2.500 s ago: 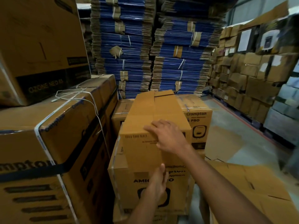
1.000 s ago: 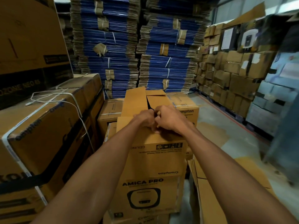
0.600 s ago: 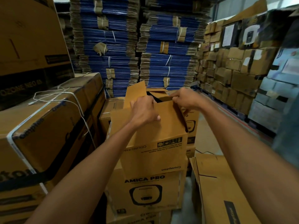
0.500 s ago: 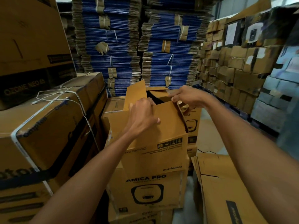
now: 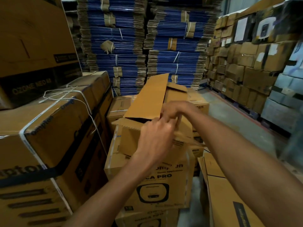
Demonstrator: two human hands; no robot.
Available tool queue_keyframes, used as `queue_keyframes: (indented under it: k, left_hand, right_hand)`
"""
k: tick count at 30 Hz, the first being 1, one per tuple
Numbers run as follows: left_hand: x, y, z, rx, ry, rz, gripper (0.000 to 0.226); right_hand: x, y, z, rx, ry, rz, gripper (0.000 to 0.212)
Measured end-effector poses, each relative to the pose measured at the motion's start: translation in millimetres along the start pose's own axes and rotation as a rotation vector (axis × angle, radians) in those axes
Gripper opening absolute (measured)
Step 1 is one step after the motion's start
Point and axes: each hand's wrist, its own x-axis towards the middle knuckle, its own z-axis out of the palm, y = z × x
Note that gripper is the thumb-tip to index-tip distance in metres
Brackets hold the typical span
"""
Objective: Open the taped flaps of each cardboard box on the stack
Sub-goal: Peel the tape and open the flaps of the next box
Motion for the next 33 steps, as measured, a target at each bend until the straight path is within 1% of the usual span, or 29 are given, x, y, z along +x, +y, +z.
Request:
queue_keyframes:
  k: [1,2,3,5,7,8,9,10,11,12,13,14,15,16,17,19,22,24,26,29,31,32,33]
  left_hand:
    - [-6,-7,0,0.041,-0.099,-0.047,0.017]
    - [-11,-18,1,0.061,-0.228,-0.105,0.023]
    - [-15,-30,1,0.038,-0.362,-0.161,0.032]
    - [-23,-53,1,-0.099,-0.641,-0.241,0.056]
    - [-26,-70,-2,-0.25,-0.824,-0.195,0.081]
    - [-27,-79,-4,-0.324,-0.895,-0.157,0.089]
    - [-27,-86,-7,-0.412,-0.954,-0.14,0.09]
    - [-25,-94,-11,-0.508,-0.992,-0.147,0.084]
    - [-22,-100,-14,-0.603,-0.988,-0.171,0.073]
    - [-20,-107,-13,-0.658,-0.934,-0.21,0.059]
    - [-17,-114,-8,-0.663,-0.838,-0.263,0.044]
    - [-16,-122,1,-0.604,-0.735,-0.318,0.033]
    - [-15,-129,10,-0.499,-0.662,-0.351,0.028]
    - [-15,-134,20,-0.393,-0.642,-0.351,0.027]
    - [-15,-139,29,-0.328,-0.652,-0.329,0.028]
    - [-14,-146,44,-0.303,-0.712,-0.292,0.036]
    - [-13,-150,56,-0.225,-0.788,-0.235,0.056]
    - [-11,-150,61,-0.147,-0.79,-0.21,0.069]
    - [-8,-151,61,-0.102,-0.694,-0.204,0.075]
    - [2,-151,54,-0.027,-0.448,-0.273,0.076]
    - [9,-156,51,0.142,-0.316,-0.298,0.073]
    - [13,-161,49,0.245,-0.276,-0.289,0.071]
    - [16,-165,46,0.361,-0.271,-0.279,0.068]
  right_hand:
    - [4,1,8,-0.028,-0.031,-0.029,0.023]
    - [4,2,15,-0.071,-0.036,-0.077,0.031]
    - [3,2,23,-0.106,-0.026,-0.122,0.039]
    - [4,4,44,-0.102,0.0,-0.188,0.055]
    - [4,4,68,-0.106,0.018,-0.211,0.062]
    - [2,4,80,-0.093,0.037,-0.213,0.062]
    - [-1,5,90,-0.066,0.066,-0.215,0.06]
    - [-4,7,97,-0.037,0.103,-0.214,0.058]
    - [-7,10,100,-0.014,0.136,-0.215,0.058]
    - [-9,12,102,0.0,0.153,-0.22,0.06]
    - [-12,13,102,0.01,0.157,-0.227,0.064]
    - [-15,12,102,0.005,0.155,-0.24,0.068]
    - [-18,11,103,-0.02,0.153,-0.256,0.072]
    - [-19,9,105,-0.059,0.156,-0.264,0.076]
    - [-20,8,108,-0.099,0.164,-0.263,0.081]
    - [-21,7,112,-0.164,0.188,-0.238,0.089]
    - [-20,8,113,-0.225,0.201,-0.202,0.094]
    - [-21,10,111,-0.217,0.188,-0.192,0.094]
    - [-23,16,110,-0.206,0.196,-0.2,0.093]
    - [-28,29,110,-0.192,0.209,-0.206,0.094]
    - [-33,36,111,-0.182,0.21,-0.207,0.094]
    - [-35,39,111,-0.178,0.211,-0.208,0.094]
    - [-37,41,111,-0.178,0.213,-0.213,0.093]
